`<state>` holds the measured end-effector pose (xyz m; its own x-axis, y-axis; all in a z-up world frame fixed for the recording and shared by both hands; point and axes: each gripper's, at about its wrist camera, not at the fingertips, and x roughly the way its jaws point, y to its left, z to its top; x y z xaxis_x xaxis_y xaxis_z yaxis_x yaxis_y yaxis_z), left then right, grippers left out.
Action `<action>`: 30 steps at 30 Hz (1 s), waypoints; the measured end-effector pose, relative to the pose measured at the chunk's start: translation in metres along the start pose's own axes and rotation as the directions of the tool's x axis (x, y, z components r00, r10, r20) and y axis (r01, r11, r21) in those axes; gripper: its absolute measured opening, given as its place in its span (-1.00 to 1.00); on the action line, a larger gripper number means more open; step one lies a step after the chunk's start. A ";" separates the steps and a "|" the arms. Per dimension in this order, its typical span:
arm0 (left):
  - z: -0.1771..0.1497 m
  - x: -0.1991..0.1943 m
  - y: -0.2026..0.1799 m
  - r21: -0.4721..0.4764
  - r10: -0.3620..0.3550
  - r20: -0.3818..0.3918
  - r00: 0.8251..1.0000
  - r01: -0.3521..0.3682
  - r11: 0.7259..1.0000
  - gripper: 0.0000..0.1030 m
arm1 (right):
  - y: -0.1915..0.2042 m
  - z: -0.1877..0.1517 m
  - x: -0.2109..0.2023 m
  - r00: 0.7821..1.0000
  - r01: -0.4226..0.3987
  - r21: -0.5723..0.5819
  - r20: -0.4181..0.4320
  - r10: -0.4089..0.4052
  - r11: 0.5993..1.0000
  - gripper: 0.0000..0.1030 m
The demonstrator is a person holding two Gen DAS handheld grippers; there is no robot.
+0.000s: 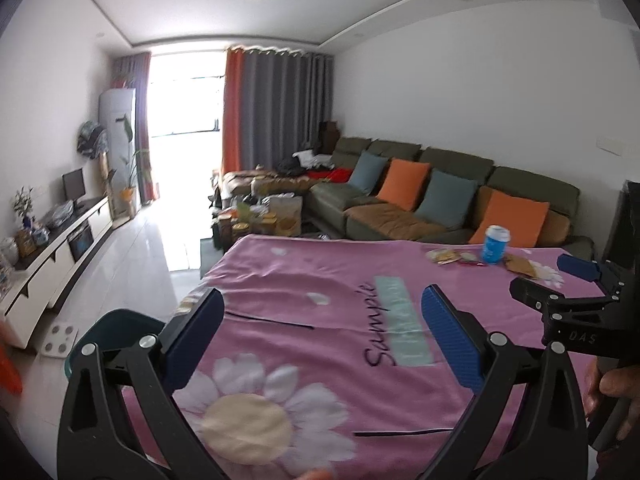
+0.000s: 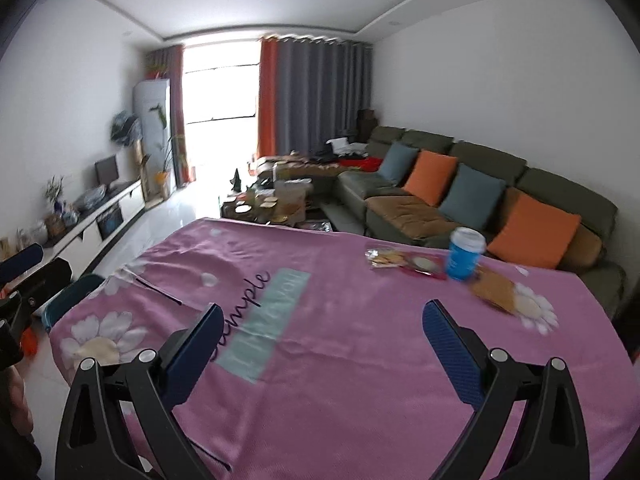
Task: Collect trash
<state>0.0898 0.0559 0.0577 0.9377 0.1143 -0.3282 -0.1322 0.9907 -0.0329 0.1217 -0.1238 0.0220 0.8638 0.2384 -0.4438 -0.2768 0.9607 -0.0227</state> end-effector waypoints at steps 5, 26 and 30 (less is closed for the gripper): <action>-0.011 -0.013 -0.014 0.019 -0.014 0.032 0.999 0.014 1.000 0.89 | -0.014 -0.015 -0.023 0.996 0.067 0.040 0.049 -0.069 0.997 0.87; -0.059 -0.061 0.003 0.018 0.024 0.128 0.991 -0.027 0.999 0.89 | 0.000 -0.067 -0.091 0.963 0.136 0.068 0.224 -0.148 0.988 0.87; -0.059 -0.068 0.002 0.018 0.024 0.138 0.990 -0.027 0.999 0.89 | -0.004 -0.072 -0.099 0.955 0.150 0.092 0.245 -0.168 0.984 0.87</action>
<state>0.0069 0.0462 0.0239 0.9697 0.1470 -0.1952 -0.1512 0.9885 -0.0068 0.0069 -0.1614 0.0015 0.9745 0.1011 -0.2005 -0.1045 0.9945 -0.0066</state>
